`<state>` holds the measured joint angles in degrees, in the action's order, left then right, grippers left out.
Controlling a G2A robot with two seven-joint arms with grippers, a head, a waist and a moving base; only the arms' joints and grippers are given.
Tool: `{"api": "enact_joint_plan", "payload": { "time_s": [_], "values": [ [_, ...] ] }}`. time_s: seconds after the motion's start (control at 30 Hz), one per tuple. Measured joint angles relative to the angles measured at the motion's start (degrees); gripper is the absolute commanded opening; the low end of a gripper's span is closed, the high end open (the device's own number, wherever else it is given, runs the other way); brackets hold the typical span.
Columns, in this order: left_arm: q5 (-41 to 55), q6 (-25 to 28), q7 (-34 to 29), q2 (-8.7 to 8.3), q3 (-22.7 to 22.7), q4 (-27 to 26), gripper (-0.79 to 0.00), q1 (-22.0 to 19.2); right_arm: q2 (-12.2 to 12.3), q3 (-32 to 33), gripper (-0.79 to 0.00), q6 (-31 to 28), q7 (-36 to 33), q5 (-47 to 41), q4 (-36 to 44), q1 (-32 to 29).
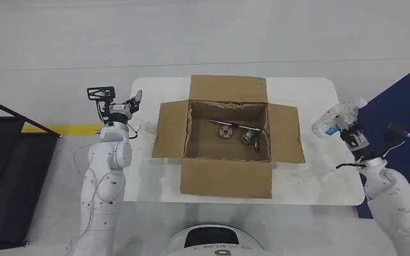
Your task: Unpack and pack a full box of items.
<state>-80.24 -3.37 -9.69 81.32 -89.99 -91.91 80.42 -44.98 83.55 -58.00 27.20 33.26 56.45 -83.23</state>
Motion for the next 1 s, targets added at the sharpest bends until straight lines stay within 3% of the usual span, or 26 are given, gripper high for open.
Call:
{"api": "enact_joint_plan", "payload": {
  "time_s": [0.17, 0.33, 0.47, 0.57, 0.93, 0.97, 1.0],
  "values": [
    [0.0, 0.0, 0.0, 0.0, 0.0, 0.0, 0.0, 0.0, -0.28, 0.11, -0.785, 1.22, 0.44, -0.31, 0.14, 0.06],
    [0.0, 0.0, 0.0, 0.0, 0.0, 0.0, 0.0, 0.0, -1.85, -1.6, -0.785, 13.15, 3.44, 1.12, -1.04, 0.89],
    [0.0, 0.0, 0.0, 0.0, 0.0, 0.0, 0.0, 0.0, -3.84, -4.82, -0.785, 22.56, 9.82, 4.97, -5.22, 3.35],
    [0.0, 0.0, 0.0, 0.0, 0.0, 0.0, 0.0, 0.0, -5.29, -7.3, -0.785, 25.88, 12.74, 6.15, -9.28, 6.0],
    [0.0, 0.0, 0.0, 0.0, 0.0, 0.0, 0.0, 0.0, -9.04, -13.24, -0.785, 30.85, 15.61, 11.66, -20.96, 12.97],
    [0.0, 0.0, 0.0, 0.0, 0.0, 0.0, 0.0, 0.0, -9.36, -13.7, -0.754, 30.9, 15.67, 12.13, -22.02, 13.48],
    [0.0, 0.0, 0.0, 0.0, 0.0, 0.0, 0.0, 0.0, -9.6, -14.04, -0.674, 30.96, 15.77, 12.51, -22.74, 13.83]
  ]
}}
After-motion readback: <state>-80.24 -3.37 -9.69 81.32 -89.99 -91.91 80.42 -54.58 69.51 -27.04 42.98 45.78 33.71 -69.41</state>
